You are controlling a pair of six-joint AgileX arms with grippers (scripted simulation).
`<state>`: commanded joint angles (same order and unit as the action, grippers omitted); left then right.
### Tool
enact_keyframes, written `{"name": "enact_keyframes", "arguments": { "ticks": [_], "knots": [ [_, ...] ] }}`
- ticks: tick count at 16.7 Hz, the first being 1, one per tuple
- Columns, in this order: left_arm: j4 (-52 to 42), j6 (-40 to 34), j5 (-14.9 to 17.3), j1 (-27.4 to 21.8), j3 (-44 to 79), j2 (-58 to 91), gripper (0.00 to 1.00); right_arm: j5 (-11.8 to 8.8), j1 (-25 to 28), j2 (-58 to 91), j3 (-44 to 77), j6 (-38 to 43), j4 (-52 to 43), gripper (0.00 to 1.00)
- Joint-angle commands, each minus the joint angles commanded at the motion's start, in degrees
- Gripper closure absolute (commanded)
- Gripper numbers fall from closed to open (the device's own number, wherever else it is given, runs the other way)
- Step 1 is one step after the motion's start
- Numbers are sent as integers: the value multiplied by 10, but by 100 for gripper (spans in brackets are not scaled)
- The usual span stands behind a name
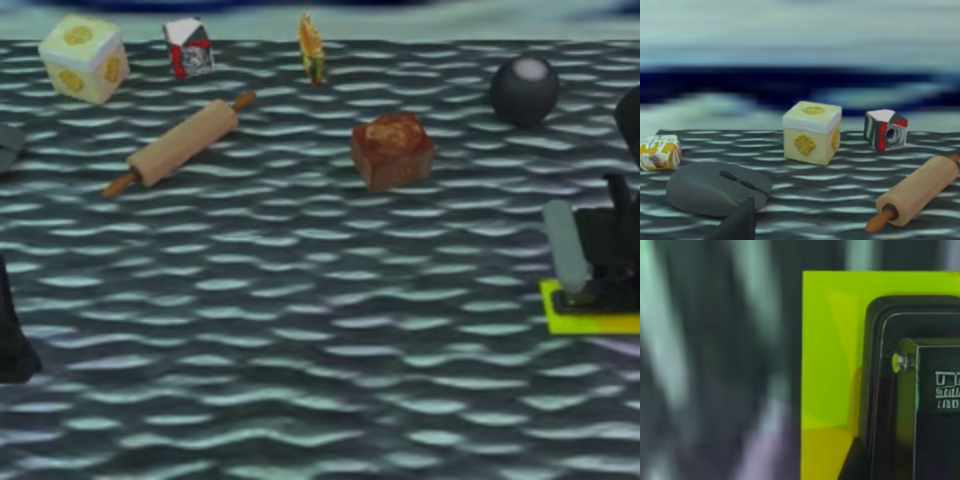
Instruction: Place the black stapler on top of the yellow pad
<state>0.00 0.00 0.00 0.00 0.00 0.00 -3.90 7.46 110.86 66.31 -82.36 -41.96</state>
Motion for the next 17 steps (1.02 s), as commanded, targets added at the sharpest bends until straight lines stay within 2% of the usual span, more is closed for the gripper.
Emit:
{"name": "enact_keyframes", "arguments": {
  "ticks": [11, 17],
  "knots": [
    [0, 0, 0, 0, 0, 0, 0, 0, 0, 0, 0, 0, 0, 2],
    [0, 0, 0, 0, 0, 0, 0, 0, 0, 0, 0, 0, 0, 0]
  ]
}}
